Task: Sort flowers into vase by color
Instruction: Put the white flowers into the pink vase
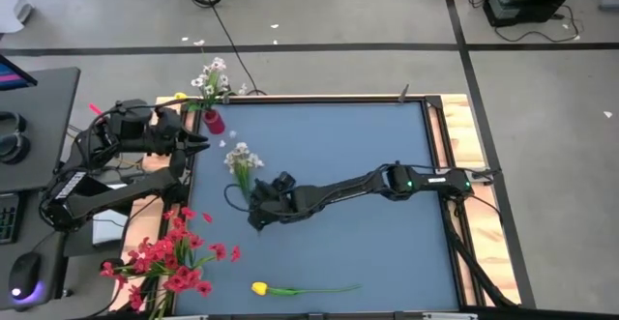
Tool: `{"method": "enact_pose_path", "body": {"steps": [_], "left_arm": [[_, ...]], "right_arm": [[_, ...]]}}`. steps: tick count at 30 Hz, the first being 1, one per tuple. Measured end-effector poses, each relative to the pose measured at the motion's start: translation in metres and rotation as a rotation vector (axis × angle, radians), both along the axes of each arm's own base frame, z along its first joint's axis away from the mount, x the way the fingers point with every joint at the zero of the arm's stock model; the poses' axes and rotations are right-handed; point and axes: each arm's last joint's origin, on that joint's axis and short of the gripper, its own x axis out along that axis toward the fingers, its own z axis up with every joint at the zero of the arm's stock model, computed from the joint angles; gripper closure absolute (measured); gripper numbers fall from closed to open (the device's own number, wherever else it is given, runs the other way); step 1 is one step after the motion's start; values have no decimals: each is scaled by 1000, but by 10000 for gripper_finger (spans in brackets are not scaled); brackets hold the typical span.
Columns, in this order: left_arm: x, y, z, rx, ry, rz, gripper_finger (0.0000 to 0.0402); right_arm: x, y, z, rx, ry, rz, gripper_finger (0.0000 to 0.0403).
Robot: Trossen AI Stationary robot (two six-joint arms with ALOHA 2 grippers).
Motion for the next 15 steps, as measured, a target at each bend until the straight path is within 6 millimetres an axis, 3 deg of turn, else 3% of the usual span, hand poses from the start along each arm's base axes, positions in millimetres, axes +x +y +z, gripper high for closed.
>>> {"method": "enact_pose_path", "body": {"steps": [3, 8, 15], "left_arm": [[0, 0, 0, 3, 1, -2, 292], [1, 1, 1, 24, -7, 2, 292], [1, 2, 4, 38, -30, 8, 292]], "right_arm": [[-1, -3, 4, 116, -50, -71, 119], [20, -16, 2, 281, -263, -87, 119], [36, -34, -52, 277, -289, -90, 119]]}}
